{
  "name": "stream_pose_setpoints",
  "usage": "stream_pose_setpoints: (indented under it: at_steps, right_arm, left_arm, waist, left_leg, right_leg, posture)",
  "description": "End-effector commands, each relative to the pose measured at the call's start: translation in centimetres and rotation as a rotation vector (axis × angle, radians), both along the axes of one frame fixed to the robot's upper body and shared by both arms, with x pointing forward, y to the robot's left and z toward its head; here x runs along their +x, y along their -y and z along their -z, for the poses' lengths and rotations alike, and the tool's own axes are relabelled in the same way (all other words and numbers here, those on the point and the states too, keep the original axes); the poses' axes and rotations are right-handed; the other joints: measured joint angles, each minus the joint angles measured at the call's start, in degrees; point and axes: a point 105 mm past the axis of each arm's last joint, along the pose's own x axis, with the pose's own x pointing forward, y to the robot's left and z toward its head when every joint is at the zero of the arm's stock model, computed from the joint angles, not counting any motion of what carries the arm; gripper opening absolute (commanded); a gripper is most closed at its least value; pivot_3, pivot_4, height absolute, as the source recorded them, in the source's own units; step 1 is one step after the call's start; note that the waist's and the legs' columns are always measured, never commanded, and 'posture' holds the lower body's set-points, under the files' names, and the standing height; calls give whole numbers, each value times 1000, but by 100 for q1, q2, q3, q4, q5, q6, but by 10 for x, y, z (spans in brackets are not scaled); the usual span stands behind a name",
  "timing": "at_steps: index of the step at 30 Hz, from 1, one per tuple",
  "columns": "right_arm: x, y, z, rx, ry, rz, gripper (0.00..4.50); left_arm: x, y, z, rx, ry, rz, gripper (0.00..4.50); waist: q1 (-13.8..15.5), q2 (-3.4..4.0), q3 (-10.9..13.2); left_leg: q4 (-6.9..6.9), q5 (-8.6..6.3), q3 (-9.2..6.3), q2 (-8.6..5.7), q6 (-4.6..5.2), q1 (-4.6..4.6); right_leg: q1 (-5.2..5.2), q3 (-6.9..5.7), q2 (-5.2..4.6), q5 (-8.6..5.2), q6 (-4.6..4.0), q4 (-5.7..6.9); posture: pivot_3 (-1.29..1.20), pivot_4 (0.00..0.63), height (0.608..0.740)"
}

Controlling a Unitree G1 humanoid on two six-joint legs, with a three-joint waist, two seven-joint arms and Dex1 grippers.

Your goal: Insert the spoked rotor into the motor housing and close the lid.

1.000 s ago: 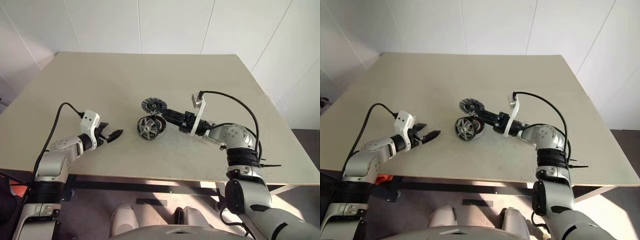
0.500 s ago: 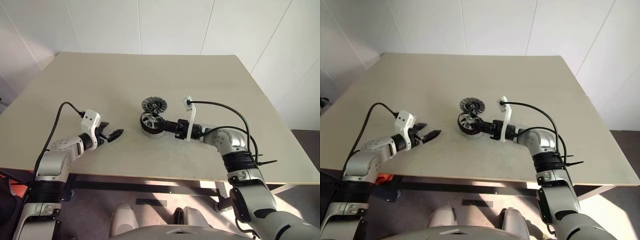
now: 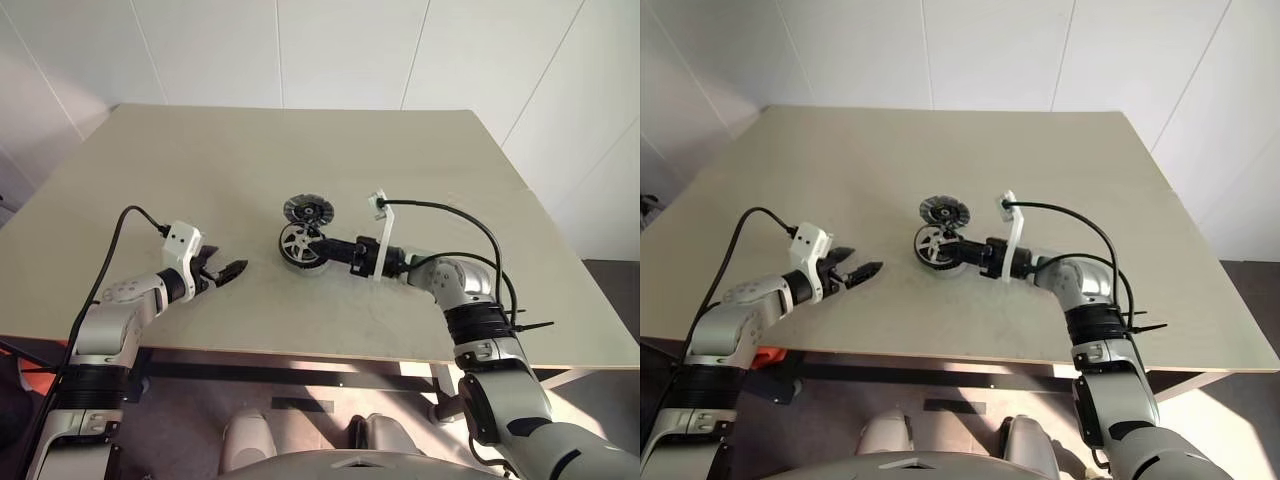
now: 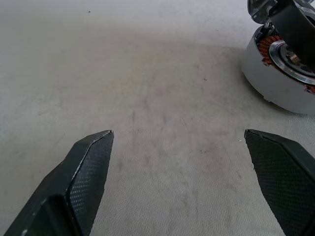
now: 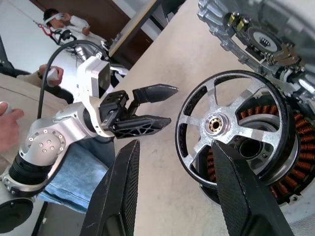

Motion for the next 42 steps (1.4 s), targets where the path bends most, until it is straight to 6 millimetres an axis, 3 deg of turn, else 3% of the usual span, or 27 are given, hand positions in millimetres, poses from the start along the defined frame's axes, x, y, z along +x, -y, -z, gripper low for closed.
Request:
stream_pose_setpoints:
  at_steps: [1, 7, 13, 21, 42]
  right_arm:
    - [6, -2, -21, 32, 110, 26, 2606]
    - [21, -7, -12, -170, 325, 109, 2606]
    - [24, -10, -16, -231, 456, 115, 2606]
    - [12, -14, -13, -252, 520, 40, 2606]
    - [23, -30, 4, -277, 571, 81, 2606]
  left_arm:
    - [4, 4, -13, 6, 47, 18, 4500]
    - [5, 3, -13, 6, 46, 17, 4500]
    - [4, 2, -13, 6, 47, 12, 4500]
    - [2, -1, -12, 7, 46, 2, 4500]
    - [3, -2, -14, 13, 47, 4, 4500]
  waist:
    - [0, 0, 0]
    - [-3, 0, 0]
    - [-9, 0, 0]
    - [-9, 0, 0]
    - [-25, -3, -1]
  left_leg:
    - [0, 0, 0, 0, 0, 0]
    - [0, 1, 0, 0, -1, -1]
    - [0, 0, 0, 0, 0, -2]
    - [0, -6, -1, 0, 11, -2]
    - [2, -8, -1, 0, 16, 0]
  right_leg:
    - [0, 0, 0, 0, 0, 0]
    - [0, 0, 0, 0, 0, 0]
    - [0, 0, 0, 0, 0, -2]
    - [0, 0, 0, 0, 0, -2]
    - [0, 0, 1, 0, 0, 1]
  posture:
    - [0, 0, 740]
    - [0, 0, 740]
    - [0, 0, 740]
    - [0, 0, 740]
    - [0, 0, 740]
